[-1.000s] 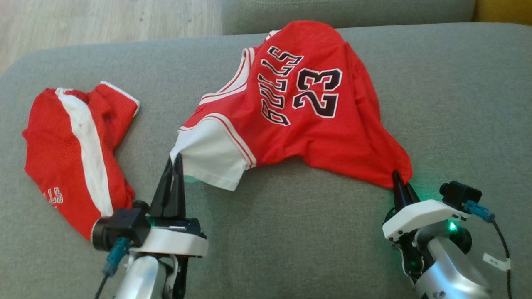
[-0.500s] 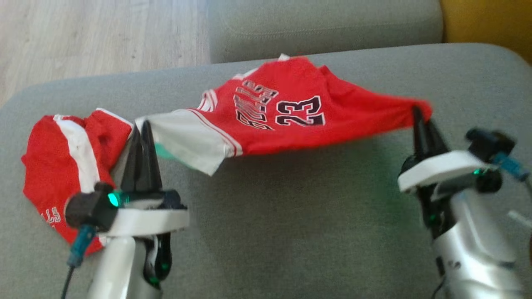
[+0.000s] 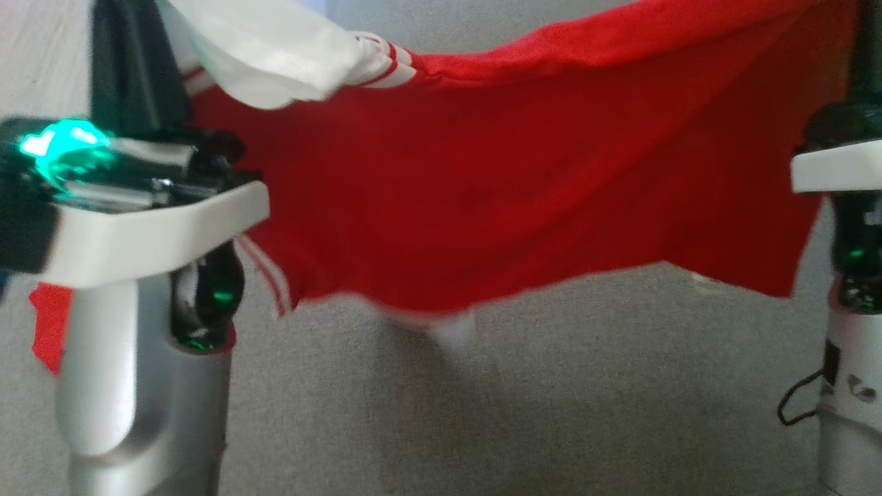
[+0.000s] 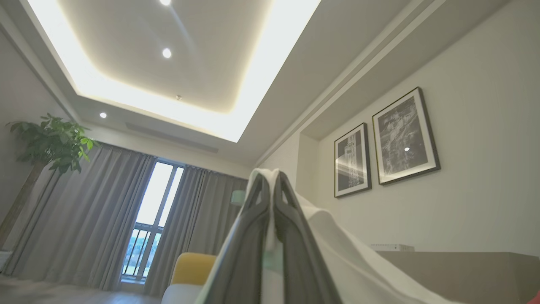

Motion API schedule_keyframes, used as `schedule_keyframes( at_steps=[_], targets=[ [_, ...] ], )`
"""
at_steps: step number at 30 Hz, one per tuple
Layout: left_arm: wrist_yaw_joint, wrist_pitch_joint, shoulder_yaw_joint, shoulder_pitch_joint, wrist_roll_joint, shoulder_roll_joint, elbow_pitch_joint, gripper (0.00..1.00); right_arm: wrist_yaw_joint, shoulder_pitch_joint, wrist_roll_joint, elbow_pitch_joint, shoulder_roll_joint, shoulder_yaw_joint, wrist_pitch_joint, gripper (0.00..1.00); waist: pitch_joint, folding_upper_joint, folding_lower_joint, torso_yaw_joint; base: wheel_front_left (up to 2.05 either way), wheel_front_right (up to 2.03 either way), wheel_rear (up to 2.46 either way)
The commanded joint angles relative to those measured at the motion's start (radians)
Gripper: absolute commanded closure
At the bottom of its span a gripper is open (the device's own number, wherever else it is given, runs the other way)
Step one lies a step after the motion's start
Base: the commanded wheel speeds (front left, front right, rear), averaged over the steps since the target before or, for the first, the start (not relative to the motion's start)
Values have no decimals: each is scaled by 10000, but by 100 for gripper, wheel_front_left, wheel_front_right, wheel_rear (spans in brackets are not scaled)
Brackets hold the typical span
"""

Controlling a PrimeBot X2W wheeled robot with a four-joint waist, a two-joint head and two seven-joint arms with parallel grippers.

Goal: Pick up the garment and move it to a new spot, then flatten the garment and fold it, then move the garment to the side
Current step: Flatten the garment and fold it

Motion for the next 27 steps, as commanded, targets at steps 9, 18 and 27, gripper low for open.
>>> schedule_keyframes(
  at_steps=[9,18,27],
  targets=[
    [506,1370,661,-1044,-290,407,-2416,100,75,-17,-342,-2845,292,30,1600,100,203,-1,1,-172,0,0,0],
    [40,2374,669,-2651,-366,1253,-448,100,75,-1049,-622,-1931,443,-94,2212,100,2038,-1,1,-198,0,0,0],
    [-686,1460,585,-7879,125,2504,5282,100,75,-6723,-1207,4081,-245,552,595,100,3872,-1,1,-305,0,0,0]
  ],
)
